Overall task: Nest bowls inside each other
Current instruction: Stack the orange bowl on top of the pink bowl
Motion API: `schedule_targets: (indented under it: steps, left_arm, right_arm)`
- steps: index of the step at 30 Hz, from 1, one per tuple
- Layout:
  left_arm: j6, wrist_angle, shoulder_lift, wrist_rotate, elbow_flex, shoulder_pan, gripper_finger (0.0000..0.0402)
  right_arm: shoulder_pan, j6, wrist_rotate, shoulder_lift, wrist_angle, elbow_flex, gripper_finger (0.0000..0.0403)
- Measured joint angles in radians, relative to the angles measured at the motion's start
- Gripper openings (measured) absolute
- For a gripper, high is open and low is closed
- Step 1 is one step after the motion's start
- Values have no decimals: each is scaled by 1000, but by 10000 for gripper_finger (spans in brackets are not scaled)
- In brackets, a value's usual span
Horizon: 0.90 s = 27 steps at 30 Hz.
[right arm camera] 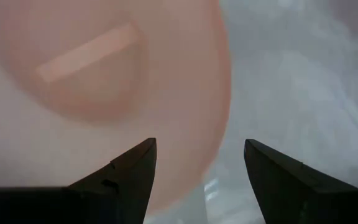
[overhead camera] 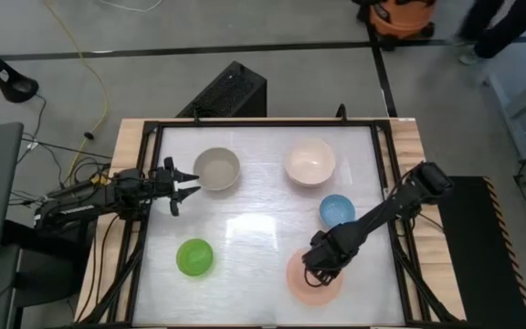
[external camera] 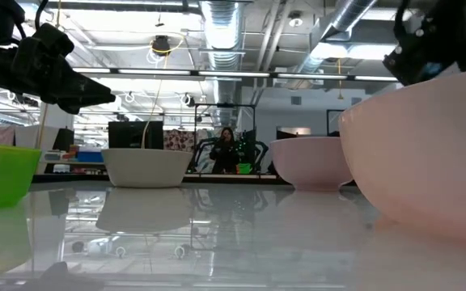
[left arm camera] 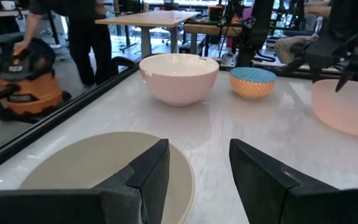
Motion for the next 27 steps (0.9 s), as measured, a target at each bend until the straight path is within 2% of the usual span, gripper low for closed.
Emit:
schedule_targets:
  steps: [4, 7, 16, 20, 27]
  left_arm:
    - [0, 0, 0, 0, 0, 0, 158]
    - [0, 0, 0, 0, 0, 0, 158]
    - [0, 0, 0, 0, 0, 0, 158]
    - [0, 0, 0, 0, 0, 0, 158]
    - [0, 0, 0, 0, 0, 0, 158]
  right_arm:
    - [9, 10, 56, -20, 123, -67, 255]
    - [6, 6, 62, -29, 131, -90, 222]
    - [-16, -82, 84, -75, 120, -109, 20]
    - [-48, -79, 105, -146, 112, -112, 20]
    - [-136, -147, 130, -353, 133, -104, 7]
